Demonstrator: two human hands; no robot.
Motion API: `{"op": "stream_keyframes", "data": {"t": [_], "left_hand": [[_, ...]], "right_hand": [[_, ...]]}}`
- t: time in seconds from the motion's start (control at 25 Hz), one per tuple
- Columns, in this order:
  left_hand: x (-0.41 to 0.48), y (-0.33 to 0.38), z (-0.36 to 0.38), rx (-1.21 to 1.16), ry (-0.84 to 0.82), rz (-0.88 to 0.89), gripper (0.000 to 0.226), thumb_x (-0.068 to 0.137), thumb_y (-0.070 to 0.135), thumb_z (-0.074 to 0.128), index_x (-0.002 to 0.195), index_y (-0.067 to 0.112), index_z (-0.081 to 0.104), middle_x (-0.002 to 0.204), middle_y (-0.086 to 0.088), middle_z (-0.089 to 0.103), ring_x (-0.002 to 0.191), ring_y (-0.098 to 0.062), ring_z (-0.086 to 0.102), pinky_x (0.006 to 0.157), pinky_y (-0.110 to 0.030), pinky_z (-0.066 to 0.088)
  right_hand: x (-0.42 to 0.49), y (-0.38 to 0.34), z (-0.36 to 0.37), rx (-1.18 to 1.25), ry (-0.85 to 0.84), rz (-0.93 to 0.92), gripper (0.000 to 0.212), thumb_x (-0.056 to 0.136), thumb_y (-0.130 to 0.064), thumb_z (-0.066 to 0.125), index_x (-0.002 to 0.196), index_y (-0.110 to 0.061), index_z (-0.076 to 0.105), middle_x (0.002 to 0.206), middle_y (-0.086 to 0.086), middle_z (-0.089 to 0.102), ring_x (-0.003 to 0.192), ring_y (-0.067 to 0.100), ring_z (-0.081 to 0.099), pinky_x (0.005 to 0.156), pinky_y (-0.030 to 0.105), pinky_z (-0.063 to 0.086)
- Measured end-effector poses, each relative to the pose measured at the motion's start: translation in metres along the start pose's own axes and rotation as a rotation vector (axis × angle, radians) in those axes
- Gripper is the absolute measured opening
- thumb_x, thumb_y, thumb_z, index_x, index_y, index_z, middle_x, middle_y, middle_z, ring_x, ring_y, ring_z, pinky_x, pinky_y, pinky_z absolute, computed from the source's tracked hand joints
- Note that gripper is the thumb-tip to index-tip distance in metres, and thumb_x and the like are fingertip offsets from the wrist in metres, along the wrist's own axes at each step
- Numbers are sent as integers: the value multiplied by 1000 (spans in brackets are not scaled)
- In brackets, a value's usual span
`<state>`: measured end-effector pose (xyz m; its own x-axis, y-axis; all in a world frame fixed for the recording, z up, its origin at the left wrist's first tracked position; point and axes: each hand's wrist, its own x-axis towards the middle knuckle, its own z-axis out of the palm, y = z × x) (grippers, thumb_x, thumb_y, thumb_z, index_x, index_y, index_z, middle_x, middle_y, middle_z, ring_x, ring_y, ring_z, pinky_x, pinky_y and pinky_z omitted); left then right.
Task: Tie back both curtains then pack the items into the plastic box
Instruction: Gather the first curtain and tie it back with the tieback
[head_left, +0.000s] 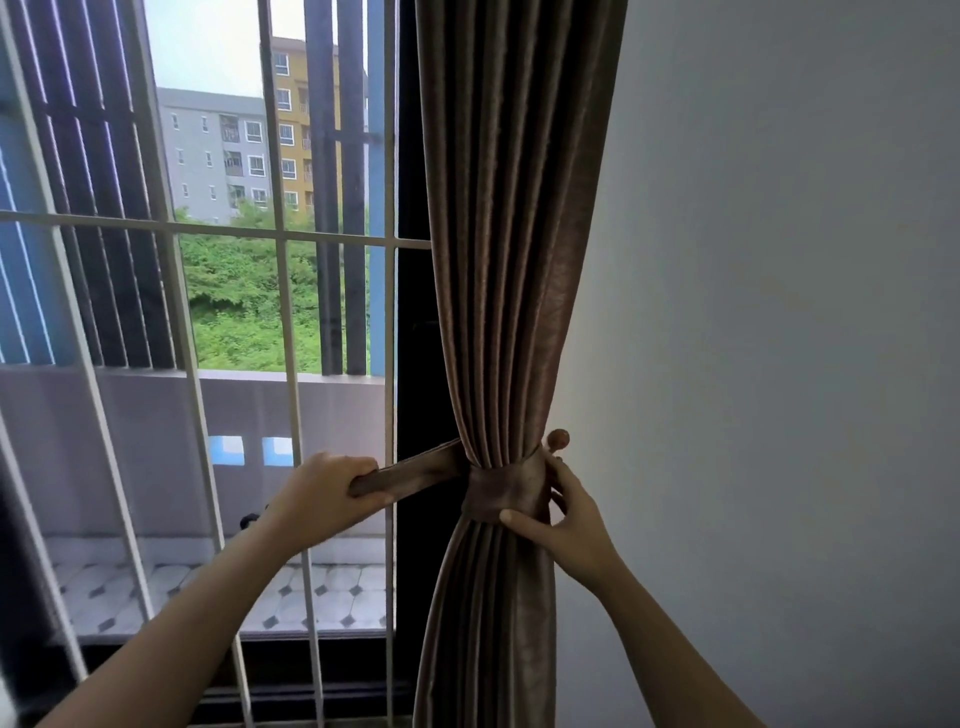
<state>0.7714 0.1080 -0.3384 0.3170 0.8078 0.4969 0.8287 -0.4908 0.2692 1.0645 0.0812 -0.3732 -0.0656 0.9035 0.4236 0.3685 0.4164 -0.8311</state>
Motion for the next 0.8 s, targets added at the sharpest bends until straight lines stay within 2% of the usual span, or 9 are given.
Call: {"op": "stream_keyframes", "data": {"t": [0.08,0.16,0.24,0.28,0.36,0.52,0.68,0.72,0.8], "left_hand": [[-24,19,6,5,-24,33,36,78,52,58,66,19,59,48,15,45,43,2,43,46,-17,37],[-44,51,20,-11,-59,45,52,76,64,36,70,17,58,54,12,50,47,-3,46,51,-23,45],[-51,90,35,-28,-67,80,50,83,61,27,72,19,53,60,10,52,51,-8,49,55,-26,46],[-49,109,41,-97,-86,85,44,88,55,31,73,19,52,62,9,54,53,-9,52,55,-25,46],[-33,131,49,-296,-114,41,33,95,39,42,77,14,57,68,2,61,57,-12,59,57,-25,49],[6,149,58,-494,-96,-117,26,92,24,54,80,3,64,71,-10,65,64,-22,64,57,-26,50],[16,158,68,-654,-99,-267,21,85,12,51,68,4,61,69,-5,66,73,-25,68,73,-41,57],[16,157,70,-659,-101,-289,23,85,11,49,65,11,60,68,-3,66,75,-25,68,76,-42,57],[17,156,77,-633,-48,-273,20,88,12,50,74,18,63,77,0,68,78,-18,67,78,-40,57]], "right_hand": [[0,-2,-3,-52,21,-13,69,70,-32,80,126,-37,40,124,-15,51,115,1,49,90,4,36],[4,-8,-5,-120,-21,-21,64,70,-34,81,122,-36,44,116,-11,51,111,7,50,83,1,37],[5,-12,-9,-34,-136,26,52,71,-33,72,118,-39,49,114,-9,52,112,13,53,87,9,42],[4,-13,-13,77,-191,59,46,73,-27,62,116,-40,52,115,-7,55,112,15,55,91,16,45],[-1,-12,-25,284,-244,129,51,71,-14,48,117,-33,56,121,1,60,113,17,58,98,28,47],[-22,1,-41,410,-288,171,73,57,-24,59,130,-21,51,135,1,55,121,21,56,101,37,45],[-40,6,-47,181,-329,131,73,67,-33,74,134,-29,46,131,-9,55,113,12,59,87,27,52],[-42,6,-46,55,-323,90,77,68,-35,78,136,-30,43,131,-11,53,112,10,58,86,22,51],[-40,9,-43,-318,-208,-55,76,68,-38,75,136,-29,42,132,-14,44,110,3,52,87,11,46]]}}
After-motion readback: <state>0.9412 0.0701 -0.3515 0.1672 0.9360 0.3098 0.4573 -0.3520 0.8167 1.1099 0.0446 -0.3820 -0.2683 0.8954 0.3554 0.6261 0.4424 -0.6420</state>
